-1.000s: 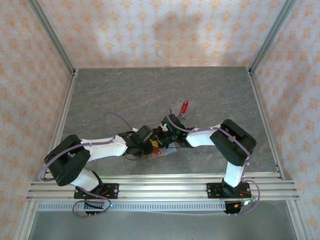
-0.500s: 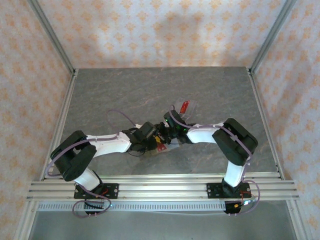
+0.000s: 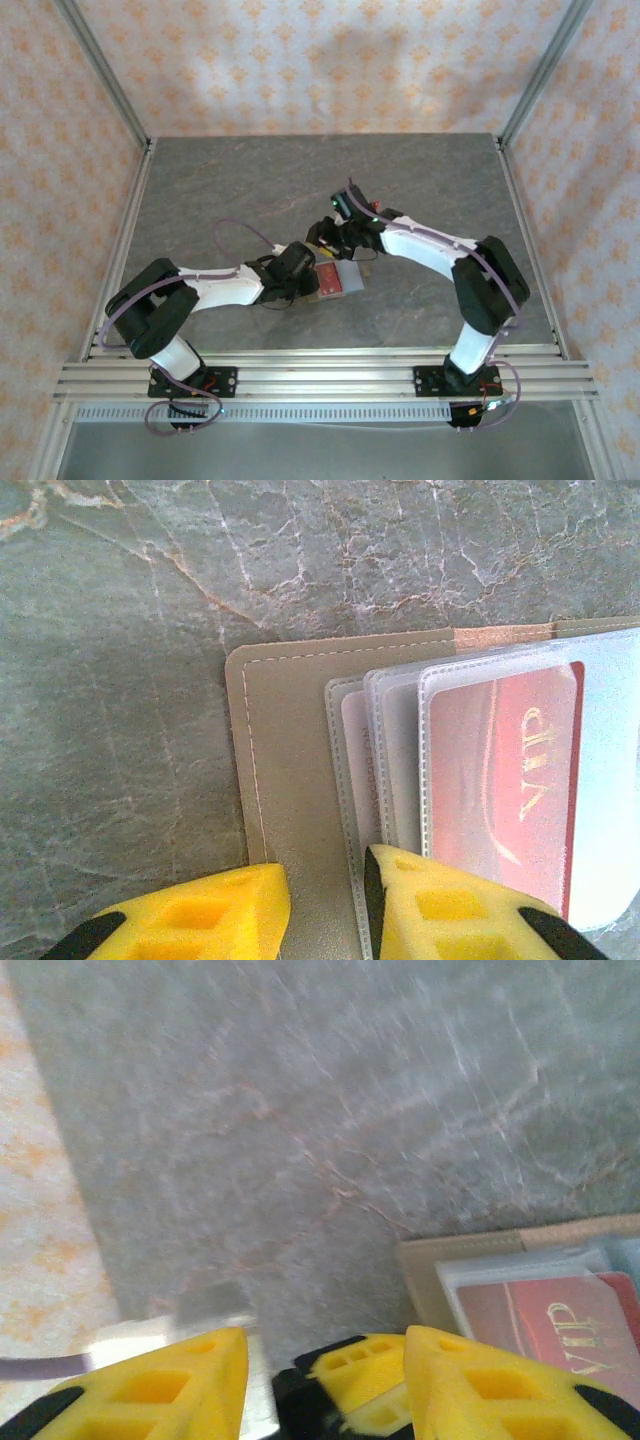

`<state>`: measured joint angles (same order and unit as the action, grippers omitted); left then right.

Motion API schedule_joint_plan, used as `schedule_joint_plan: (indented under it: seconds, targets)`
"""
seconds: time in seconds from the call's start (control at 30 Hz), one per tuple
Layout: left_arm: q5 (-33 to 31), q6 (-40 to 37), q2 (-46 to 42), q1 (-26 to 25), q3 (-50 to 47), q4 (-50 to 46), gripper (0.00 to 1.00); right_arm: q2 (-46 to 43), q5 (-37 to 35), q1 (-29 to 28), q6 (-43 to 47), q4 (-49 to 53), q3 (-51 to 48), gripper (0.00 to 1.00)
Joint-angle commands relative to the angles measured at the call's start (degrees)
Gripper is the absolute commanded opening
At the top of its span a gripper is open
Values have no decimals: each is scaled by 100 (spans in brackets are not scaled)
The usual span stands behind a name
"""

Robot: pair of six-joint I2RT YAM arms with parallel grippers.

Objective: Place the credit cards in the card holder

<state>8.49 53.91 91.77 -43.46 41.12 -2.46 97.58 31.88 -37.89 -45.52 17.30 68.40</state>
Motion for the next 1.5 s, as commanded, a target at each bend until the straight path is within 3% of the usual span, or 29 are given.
schedule_joint_plan:
  seconds: [0.0, 0.23, 0.8, 1.13, 1.47]
  targets:
    - [52, -107, 434, -31, -274, -398, 31, -292, -132, 360, 519, 686, 51, 45]
    - [39, -137, 442, -31, -237, -483, 31, -50, -666, 493, 1254, 1439, 132, 26]
    - [-14, -143, 410, -31, -184, -651, 31, 945, -2440, -61, 1914, 2106, 531, 33]
    - [-5, -148, 469, -31, -140, -656, 31, 1241, -2519, -260, 1880, 1971, 411, 33]
    - [-6, -146, 467, -30, -166, -659, 31, 1133, -2995, -412, 1712, 2058, 288, 25]
